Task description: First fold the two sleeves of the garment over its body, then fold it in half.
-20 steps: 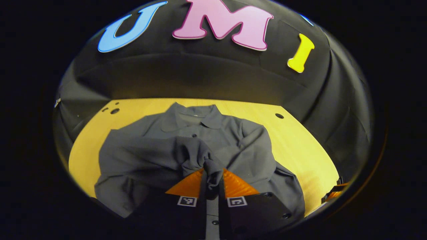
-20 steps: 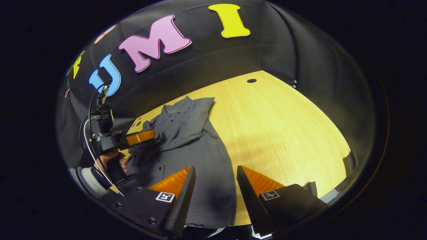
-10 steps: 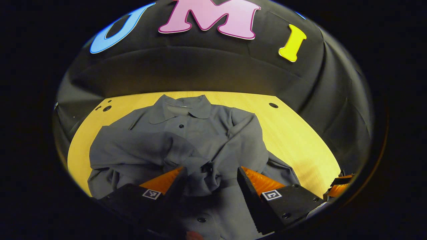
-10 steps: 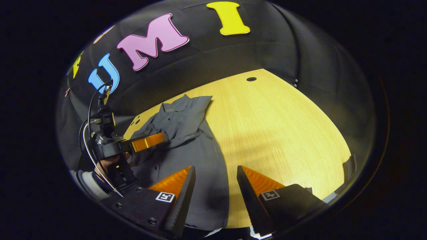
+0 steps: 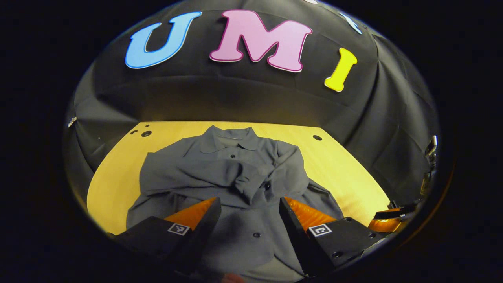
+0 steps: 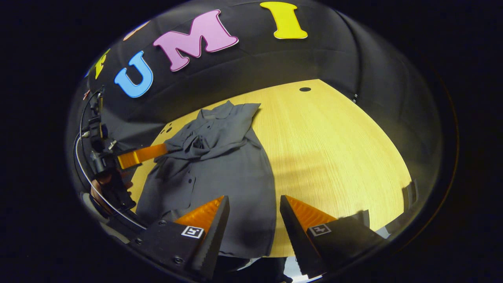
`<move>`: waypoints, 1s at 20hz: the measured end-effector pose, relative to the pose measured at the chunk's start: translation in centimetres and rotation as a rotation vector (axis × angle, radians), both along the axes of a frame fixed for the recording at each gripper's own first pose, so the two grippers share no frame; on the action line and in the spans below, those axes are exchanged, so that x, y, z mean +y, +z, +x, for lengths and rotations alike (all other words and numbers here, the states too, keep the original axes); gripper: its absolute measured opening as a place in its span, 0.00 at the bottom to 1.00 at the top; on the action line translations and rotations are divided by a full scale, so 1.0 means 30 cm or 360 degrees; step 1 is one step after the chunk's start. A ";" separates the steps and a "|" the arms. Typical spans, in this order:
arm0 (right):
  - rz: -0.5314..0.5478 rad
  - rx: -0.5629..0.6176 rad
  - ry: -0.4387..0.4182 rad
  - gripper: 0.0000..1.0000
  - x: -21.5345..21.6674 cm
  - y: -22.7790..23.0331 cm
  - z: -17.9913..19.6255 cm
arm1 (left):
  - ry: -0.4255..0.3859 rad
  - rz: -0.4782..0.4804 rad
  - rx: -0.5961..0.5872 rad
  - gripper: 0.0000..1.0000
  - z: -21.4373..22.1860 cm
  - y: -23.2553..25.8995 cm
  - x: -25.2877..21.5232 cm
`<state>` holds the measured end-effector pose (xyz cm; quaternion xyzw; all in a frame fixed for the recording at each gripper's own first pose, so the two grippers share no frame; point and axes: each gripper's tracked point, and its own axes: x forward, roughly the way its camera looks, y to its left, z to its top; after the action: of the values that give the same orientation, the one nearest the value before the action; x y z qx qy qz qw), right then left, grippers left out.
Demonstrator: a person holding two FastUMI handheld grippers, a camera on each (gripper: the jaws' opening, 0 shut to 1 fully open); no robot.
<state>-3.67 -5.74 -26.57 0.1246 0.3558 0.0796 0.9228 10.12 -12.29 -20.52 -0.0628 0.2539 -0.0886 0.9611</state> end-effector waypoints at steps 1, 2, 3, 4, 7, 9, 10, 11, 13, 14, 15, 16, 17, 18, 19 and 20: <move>-0.0017 0.0018 0.0009 0.82 0.002 -0.011 -0.021 | 0.0000 -0.0003 0.0007 0.94 -0.041 -0.003 0.036; -0.0032 0.0033 0.0019 0.83 0.002 -0.020 -0.038 | 0.0004 0.0005 0.0014 0.94 -0.083 -0.009 0.075; -0.0047 0.0048 0.0029 0.83 0.006 -0.031 -0.056 | 0.0020 0.0021 0.0022 0.94 -0.122 -0.017 0.119; -0.0063 0.0065 0.0040 0.83 0.008 -0.042 -0.075 | 0.0038 0.0036 0.0037 0.94 -0.161 -0.030 0.162; -0.0107 0.0125 0.0061 0.84 0.013 -0.084 -0.132 | 0.0133 0.0064 0.0137 0.94 -0.285 -0.099 0.310; -0.0139 0.0163 0.0063 0.84 0.015 -0.114 -0.159 | 0.0224 0.0079 0.0213 0.94 -0.353 -0.154 0.415; -0.0149 0.0183 0.0060 0.84 0.016 -0.127 -0.171 | 0.0260 0.0093 0.0245 0.94 -0.384 -0.187 0.466; -0.0154 0.0202 0.0054 0.84 0.020 -0.143 -0.181 | 0.0281 0.0113 0.0262 0.94 -0.412 -0.210 0.510; -0.0165 0.0231 0.0051 0.84 0.032 -0.166 -0.195 | 0.0315 0.0189 0.0324 0.94 -0.466 -0.272 0.594; -0.0181 0.0249 0.0053 0.84 0.037 -0.179 -0.203 | 0.0323 0.0211 0.0359 0.94 -0.492 -0.304 0.625; -0.0203 0.0260 0.0049 0.84 0.035 -0.193 -0.206 | 0.0329 0.0219 0.0393 0.94 -0.515 -0.331 0.648; -0.0212 0.0270 0.0046 0.84 0.038 -0.201 -0.212 | 0.0337 0.0228 0.0429 0.94 -0.539 -0.357 0.670; -0.0217 0.0280 0.0038 0.84 0.040 -0.213 -0.219 | 0.0355 0.0246 0.0459 0.94 -0.555 -0.381 0.698; -0.0220 0.0295 0.0033 0.84 0.044 -0.225 -0.222 | 0.0373 0.0260 0.0486 0.94 -0.567 -0.401 0.720; -0.0222 0.0308 0.0032 0.84 0.051 -0.241 -0.222 | 0.0390 0.0276 0.0515 0.94 -0.566 -0.428 0.741; -0.0227 0.0321 0.0036 0.84 0.061 -0.254 -0.224 | 0.0396 0.0281 0.0545 0.94 -0.567 -0.448 0.752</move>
<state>-10.38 -3.91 -34.19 0.0618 0.4530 0.0516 0.8878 -6.89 10.27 -33.96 -0.0232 0.4103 0.0651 0.9094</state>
